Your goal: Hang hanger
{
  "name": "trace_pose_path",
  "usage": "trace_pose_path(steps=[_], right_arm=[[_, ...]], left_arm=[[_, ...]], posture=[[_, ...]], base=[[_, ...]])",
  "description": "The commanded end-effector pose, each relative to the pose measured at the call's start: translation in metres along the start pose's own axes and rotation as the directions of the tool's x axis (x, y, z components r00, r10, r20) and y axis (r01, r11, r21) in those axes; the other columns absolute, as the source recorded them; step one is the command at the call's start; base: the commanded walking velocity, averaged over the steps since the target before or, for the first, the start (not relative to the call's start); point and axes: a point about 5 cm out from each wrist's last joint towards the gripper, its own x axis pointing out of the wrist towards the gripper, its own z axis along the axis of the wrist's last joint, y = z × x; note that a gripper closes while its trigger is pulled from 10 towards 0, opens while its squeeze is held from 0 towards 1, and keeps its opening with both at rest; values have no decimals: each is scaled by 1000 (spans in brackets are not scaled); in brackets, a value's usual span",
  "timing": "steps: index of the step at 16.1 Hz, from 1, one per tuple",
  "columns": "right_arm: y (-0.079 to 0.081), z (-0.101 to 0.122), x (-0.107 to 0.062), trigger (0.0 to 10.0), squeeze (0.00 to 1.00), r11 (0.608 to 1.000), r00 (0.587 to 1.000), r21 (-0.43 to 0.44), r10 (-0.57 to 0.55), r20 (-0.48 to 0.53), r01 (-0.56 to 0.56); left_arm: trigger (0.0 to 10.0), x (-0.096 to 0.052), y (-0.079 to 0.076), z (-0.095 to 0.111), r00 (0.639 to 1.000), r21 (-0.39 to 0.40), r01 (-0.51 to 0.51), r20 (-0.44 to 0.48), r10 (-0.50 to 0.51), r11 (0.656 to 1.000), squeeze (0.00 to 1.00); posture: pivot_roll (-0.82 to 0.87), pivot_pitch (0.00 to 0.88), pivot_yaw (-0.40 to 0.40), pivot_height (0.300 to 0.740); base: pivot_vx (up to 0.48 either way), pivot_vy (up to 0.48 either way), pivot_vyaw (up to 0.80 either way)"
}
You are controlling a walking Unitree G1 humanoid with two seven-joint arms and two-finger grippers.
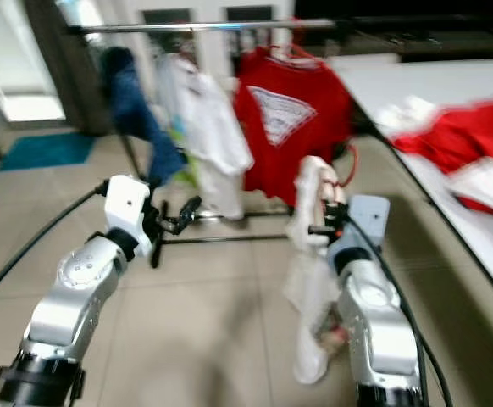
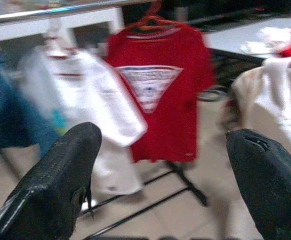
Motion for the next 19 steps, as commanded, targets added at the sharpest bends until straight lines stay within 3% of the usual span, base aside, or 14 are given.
trace_pose_path(steps=[1,10,19], right_arm=[[11,9,3,10000,0,998,997,19,60,48,-61],[14,3,-1,10000,0,997,997,12,77,21,-78],[14,3,-2,10000,0,997,997,12,77,22,-77]], left_arm=[[10000,0,4,6,1000,9,-23,18,23,1000,0],[10000,-4,-1,7,1000,-39,-12,18,13,999,0],[10000,-3,-2,8,1000,-27,3,12,-3,1000,0]], posture=[[-124,0,36,740],[-125,0,41,740],[-123,0,45,740]], base=[[386,0,0],[385,0,0],[384,0,0]])
